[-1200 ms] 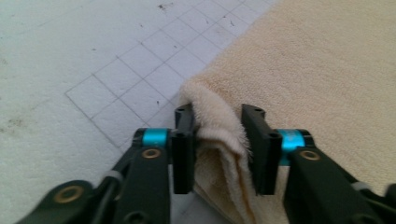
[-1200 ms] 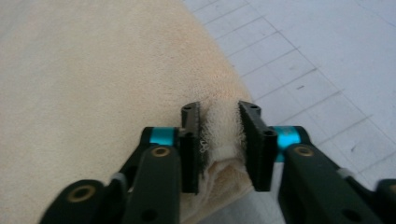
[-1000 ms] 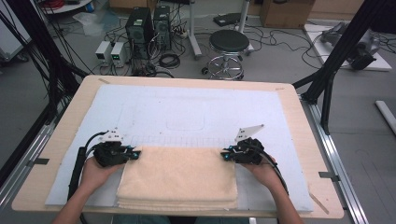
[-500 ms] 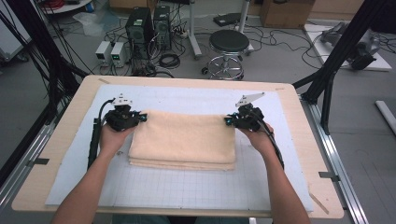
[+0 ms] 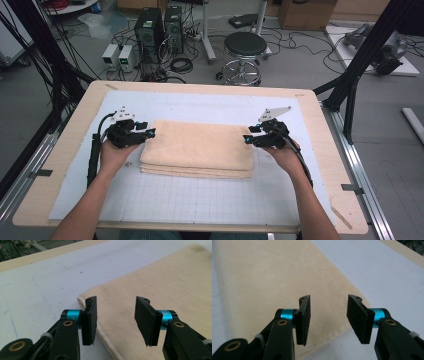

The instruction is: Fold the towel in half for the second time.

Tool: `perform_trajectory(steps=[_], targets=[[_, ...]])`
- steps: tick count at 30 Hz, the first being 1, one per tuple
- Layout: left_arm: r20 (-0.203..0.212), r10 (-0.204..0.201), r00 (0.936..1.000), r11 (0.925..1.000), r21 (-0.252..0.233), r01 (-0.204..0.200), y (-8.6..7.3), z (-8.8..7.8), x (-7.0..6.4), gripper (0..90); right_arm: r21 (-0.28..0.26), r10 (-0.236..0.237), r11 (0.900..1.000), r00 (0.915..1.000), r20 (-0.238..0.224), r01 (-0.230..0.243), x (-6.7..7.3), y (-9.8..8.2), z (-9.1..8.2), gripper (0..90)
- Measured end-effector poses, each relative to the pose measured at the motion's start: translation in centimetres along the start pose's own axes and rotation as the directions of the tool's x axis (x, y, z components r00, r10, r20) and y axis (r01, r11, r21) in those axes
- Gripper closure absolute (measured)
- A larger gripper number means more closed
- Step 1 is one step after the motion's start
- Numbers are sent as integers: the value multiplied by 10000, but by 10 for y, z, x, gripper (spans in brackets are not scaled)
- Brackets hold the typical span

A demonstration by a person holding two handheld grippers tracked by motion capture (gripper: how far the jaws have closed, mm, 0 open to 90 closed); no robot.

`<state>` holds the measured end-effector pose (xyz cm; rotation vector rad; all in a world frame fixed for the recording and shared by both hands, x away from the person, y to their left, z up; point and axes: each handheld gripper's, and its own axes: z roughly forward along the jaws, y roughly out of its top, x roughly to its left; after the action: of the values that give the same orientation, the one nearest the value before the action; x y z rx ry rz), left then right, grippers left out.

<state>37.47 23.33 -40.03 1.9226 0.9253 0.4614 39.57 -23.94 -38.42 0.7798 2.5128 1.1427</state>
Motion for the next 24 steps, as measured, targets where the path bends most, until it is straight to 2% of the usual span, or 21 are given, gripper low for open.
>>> perform_trajectory(steps=[3,6,10,12,15,17,21,24], targets=[[276,150,9995,9997,-217,-144,-10,-14,-7,527,-191,-166,9997,9996,-218,162,11,-4,-8,511],[526,325,9981,9993,-202,-315,-20,-26,-14,509,-245,-317,9992,9990,-300,309,21,-8,-13,496],[725,711,9948,9974,-204,-698,-35,-37,-23,490,312,-290,9990,9972,-694,312,34,-11,-15,441],[813,832,9932,9964,-238,-815,-43,-40,-28,470,-32,-729,9973,9956,-586,729,43,-14,-17,454],[966,955,9907,9954,-112,-949,-50,-40,-31,465,9,-665,9978,9951,-734,668,52,-22,-15,453],[1135,887,9896,9961,-80,-883,-53,-38,-32,459,-61,-670,9978,9940,-867,667,56,-28,-13,452],[1401,1072,9843,9931,330,-1128,-55,-31,-35,461,140,-510,9985,9926,-1099,529,60,-42,-6,447],[1425,1280,9815,9887,593,-1375,-57,-26,-37,548,434,-491,9976,9928,-1096,541,61,-51,0,489]])
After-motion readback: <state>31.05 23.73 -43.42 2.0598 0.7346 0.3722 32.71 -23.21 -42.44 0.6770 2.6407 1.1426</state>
